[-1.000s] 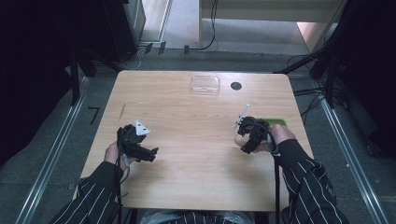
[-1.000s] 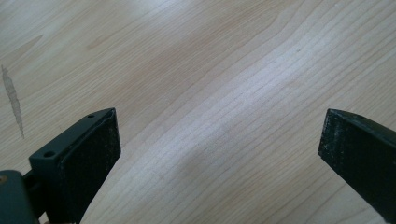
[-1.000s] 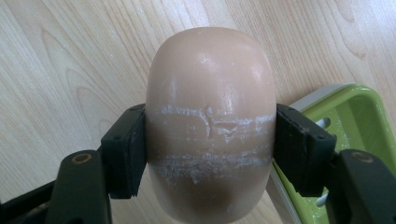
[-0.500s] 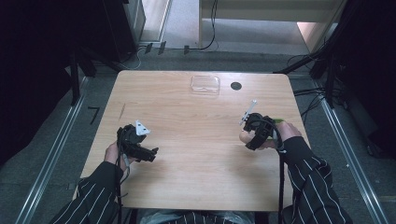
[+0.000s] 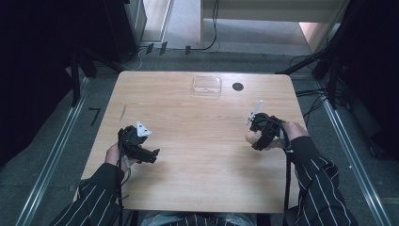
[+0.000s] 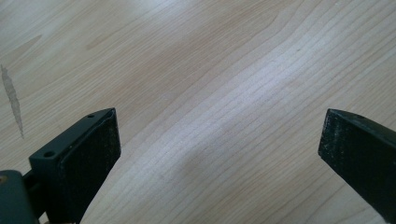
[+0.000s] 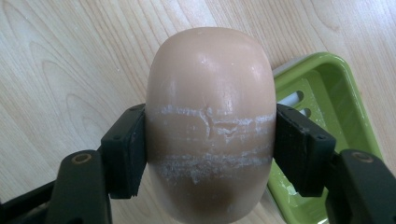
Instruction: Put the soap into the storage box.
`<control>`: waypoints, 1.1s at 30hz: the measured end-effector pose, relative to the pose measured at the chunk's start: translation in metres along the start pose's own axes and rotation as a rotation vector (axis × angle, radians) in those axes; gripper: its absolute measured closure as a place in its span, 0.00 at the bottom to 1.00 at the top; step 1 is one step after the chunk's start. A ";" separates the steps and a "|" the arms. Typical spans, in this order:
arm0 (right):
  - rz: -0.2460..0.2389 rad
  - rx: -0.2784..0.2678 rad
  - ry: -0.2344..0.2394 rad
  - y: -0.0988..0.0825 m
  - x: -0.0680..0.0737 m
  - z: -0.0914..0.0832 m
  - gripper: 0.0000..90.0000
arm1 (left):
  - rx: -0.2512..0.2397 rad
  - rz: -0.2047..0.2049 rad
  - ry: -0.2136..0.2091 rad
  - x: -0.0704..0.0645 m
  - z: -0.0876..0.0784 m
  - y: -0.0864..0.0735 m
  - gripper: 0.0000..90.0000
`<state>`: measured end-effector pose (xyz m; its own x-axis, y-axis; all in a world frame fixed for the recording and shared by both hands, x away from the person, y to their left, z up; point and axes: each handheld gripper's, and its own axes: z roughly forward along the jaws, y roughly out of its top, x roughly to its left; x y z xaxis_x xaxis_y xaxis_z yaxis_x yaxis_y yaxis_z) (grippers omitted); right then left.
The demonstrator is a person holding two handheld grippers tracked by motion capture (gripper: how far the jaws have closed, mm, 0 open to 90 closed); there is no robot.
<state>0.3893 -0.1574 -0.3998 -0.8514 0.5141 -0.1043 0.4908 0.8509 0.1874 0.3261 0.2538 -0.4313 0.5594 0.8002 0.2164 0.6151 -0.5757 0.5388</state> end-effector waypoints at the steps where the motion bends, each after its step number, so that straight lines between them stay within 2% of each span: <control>1: 0.001 0.002 0.000 -0.001 -0.001 0.000 0.37 | 0.000 0.000 0.000 0.000 0.000 0.000 0.00; 8: -0.001 0.003 -0.003 -0.007 -0.011 0.000 0.37 | -0.002 0.000 0.000 0.000 0.001 0.000 0.00; 11: 0.013 0.001 -0.009 -0.009 -0.014 -0.001 0.37 | -0.001 0.000 -0.002 0.000 0.001 0.000 0.00; 20: -0.005 0.004 -0.007 -0.012 -0.022 0.000 0.37 | -0.002 -0.002 -0.001 0.000 0.001 0.000 0.00; 33: -0.003 -0.002 -0.028 -0.013 -0.032 0.001 0.37 | -0.001 -0.001 0.002 0.000 0.001 0.000 0.00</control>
<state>0.4104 -0.1849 -0.4003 -0.8472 0.5147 -0.1319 0.4882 0.8520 0.1892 0.3266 0.2538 -0.4317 0.5577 0.8011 0.2172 0.6151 -0.5746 0.5398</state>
